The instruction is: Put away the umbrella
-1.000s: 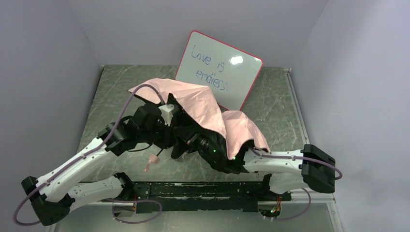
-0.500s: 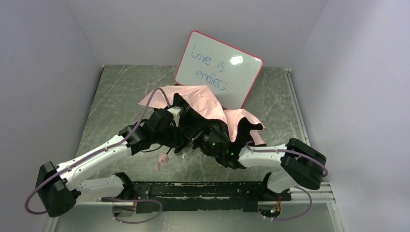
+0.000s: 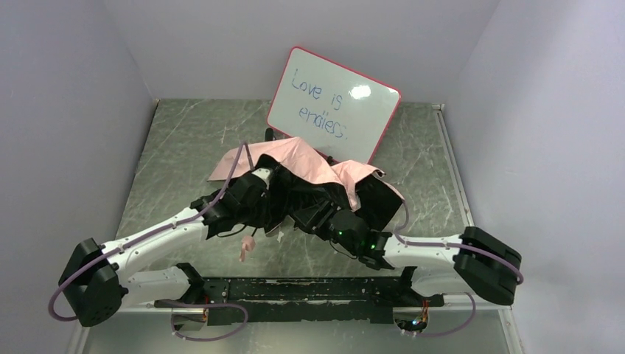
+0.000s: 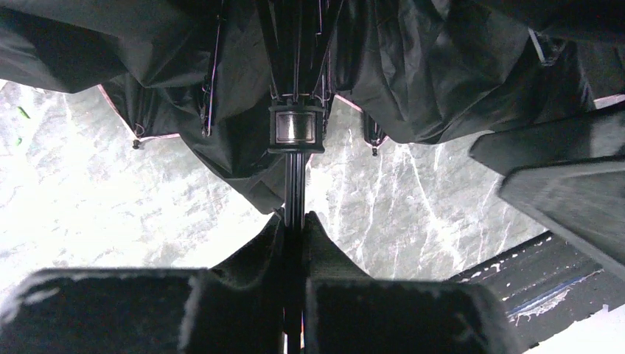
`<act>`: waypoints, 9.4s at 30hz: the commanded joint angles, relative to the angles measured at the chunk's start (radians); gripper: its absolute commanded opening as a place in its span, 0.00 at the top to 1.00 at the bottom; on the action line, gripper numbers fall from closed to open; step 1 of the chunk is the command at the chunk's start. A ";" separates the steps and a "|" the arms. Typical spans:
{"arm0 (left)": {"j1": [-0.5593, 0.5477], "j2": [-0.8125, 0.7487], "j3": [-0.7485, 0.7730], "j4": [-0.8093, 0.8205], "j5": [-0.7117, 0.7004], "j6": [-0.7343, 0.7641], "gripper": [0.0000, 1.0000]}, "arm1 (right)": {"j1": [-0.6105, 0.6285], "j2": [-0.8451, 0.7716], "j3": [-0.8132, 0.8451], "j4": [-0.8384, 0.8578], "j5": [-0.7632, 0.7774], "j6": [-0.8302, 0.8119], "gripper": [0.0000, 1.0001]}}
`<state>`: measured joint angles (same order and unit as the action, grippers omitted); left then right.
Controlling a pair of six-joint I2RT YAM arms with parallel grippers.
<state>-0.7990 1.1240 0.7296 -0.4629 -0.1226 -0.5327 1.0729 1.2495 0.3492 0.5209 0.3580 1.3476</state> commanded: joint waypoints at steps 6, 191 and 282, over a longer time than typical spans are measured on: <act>0.011 -0.049 -0.014 0.043 -0.003 0.023 0.57 | 0.022 -0.302 -0.003 -0.426 0.168 -0.082 0.37; 0.104 0.458 0.445 -0.095 -0.057 0.352 0.76 | -0.351 -0.121 0.462 -1.473 0.429 -0.297 0.71; 0.092 0.226 0.527 -0.143 -0.290 0.271 0.95 | -0.039 -0.242 0.476 -1.377 0.311 -0.372 0.96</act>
<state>-0.7635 1.4338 1.3556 -0.5297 -0.3126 -0.1940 1.0584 0.9218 0.7349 -0.7277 0.4934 1.1126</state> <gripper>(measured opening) 0.053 0.038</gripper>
